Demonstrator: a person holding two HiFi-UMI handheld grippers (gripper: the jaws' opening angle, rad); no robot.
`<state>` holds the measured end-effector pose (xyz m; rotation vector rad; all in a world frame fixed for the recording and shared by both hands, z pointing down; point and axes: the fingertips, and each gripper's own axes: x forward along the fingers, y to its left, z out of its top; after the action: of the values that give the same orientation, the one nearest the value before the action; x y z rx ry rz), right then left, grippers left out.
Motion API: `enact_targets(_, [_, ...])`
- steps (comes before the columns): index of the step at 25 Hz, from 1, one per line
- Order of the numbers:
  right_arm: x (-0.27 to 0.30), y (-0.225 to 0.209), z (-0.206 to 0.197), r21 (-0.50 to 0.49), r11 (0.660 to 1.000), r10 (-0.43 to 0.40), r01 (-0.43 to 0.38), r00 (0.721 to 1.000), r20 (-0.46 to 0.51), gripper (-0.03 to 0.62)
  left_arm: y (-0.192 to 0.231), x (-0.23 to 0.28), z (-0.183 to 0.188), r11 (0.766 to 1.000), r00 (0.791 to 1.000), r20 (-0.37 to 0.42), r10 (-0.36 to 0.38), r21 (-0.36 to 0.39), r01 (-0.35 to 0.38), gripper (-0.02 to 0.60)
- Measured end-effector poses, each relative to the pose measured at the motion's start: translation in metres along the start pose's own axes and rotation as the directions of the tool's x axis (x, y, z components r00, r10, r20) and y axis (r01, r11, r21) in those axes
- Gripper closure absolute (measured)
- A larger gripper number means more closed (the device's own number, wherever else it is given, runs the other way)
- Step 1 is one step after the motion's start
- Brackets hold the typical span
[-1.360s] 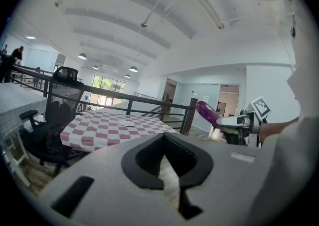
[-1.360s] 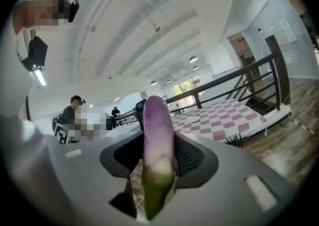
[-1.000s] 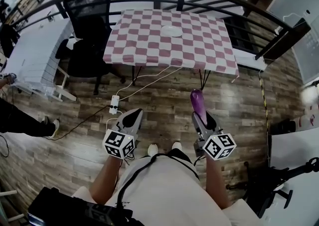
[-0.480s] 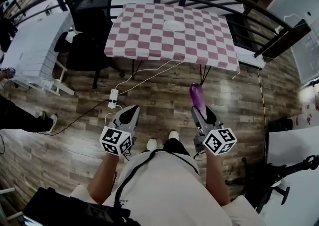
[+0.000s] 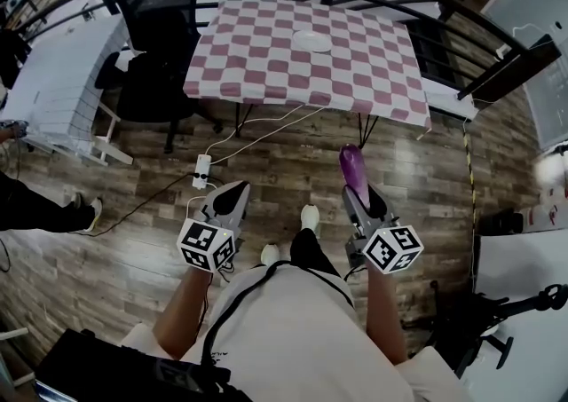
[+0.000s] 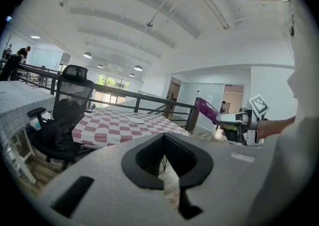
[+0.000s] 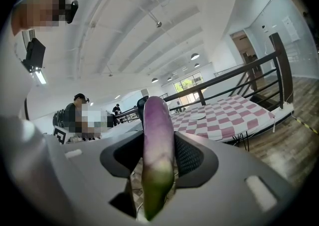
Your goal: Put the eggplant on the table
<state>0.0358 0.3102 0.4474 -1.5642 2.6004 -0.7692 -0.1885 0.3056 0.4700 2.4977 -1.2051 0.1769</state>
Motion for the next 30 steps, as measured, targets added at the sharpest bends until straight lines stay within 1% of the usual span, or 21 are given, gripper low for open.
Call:
enact_targets(3, [0.014,-0.016,0.006,0.006,1.000,0.009,-0.008,1.000,-0.007,0.402,0.007,0.018,0.001,1.000,1.000,-0.015,0.018,-0.006,-0.018,0.577])
enact_targets(7, [0.036,-0.040,0.021,0.009,1.000,0.024,-0.024,1.000,-0.009,0.402,0.011,0.052,0.011,1.000,0.999,-0.019,0.025,-0.001,-0.025,0.577])
enact_targets(14, [0.076,-0.090,0.058,0.007,0.999,0.053,-0.053,0.999,-0.005,0.402,0.009,0.123,0.046,1.000,1.000,0.000,0.022,0.019,-0.022,0.577])
enact_targets(17, [0.092,-0.107,0.075,0.018,0.997,0.071,-0.071,0.997,0.003,0.402,0.012,0.147,0.062,0.999,0.999,0.000,0.032,0.032,-0.032,0.577])
enact_targets(20, [0.102,-0.128,0.090,0.017,0.996,0.085,-0.085,0.996,-0.005,0.402,0.011,0.172,0.073,0.999,0.999,0.002,0.046,0.028,-0.046,0.577])
enact_targets(24, [0.113,-0.159,0.104,0.018,0.995,0.097,-0.097,0.995,-0.013,0.402,0.006,0.204,0.079,0.998,0.998,-0.002,0.058,0.010,-0.058,0.577])
enact_targets(28, [0.122,-0.188,0.109,0.027,0.993,0.113,-0.112,0.993,-0.032,0.402,-0.002,0.234,0.080,0.997,0.997,-0.017,0.074,0.035,-0.073,0.577])
enact_targets(30, [0.126,-0.202,0.110,0.031,0.992,0.124,-0.122,0.991,-0.045,0.402,-0.006,0.248,0.082,0.996,0.996,-0.019,0.083,0.031,-0.082,0.577])
